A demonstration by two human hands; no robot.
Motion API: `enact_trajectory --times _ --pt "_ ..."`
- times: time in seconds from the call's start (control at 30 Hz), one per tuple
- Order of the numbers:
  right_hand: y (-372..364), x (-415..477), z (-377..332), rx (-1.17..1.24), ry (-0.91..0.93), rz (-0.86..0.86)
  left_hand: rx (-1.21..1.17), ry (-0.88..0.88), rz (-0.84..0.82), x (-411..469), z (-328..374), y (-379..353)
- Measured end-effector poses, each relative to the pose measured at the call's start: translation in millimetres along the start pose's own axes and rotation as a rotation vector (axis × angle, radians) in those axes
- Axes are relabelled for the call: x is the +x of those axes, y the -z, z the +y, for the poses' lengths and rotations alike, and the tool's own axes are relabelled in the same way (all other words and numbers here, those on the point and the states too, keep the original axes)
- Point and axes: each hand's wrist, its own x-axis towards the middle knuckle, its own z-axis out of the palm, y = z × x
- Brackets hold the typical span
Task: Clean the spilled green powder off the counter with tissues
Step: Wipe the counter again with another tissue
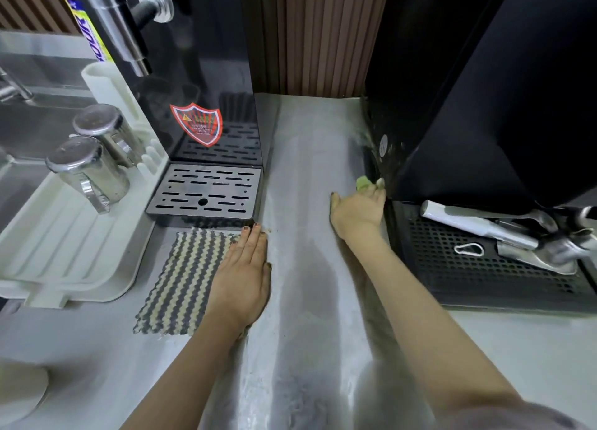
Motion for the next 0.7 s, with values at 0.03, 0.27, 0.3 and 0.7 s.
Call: enact_trajectory --times 0.03,0.27,0.3,0.7 --pt "-7.0 -17.1 2.1 0.007 0.002 -0.002 -0.001 0.0 0.0 0.0 0.1 0.2" --pt "-22.5 -75.1 11.2 -0.002 0.015 -0.033 0.034 -0.002 0.0 0.6 -1.8 -2.6" --pt "-17.1 -62.9 9.4 0.029 0.033 -0.013 0.036 -0.004 -0.001 0.8 -1.8 -2.5" --pt "-34.6 -86.1 29.7 0.039 0.07 0.053 0.053 -0.021 0.015 1.5 -3.8 -3.9"
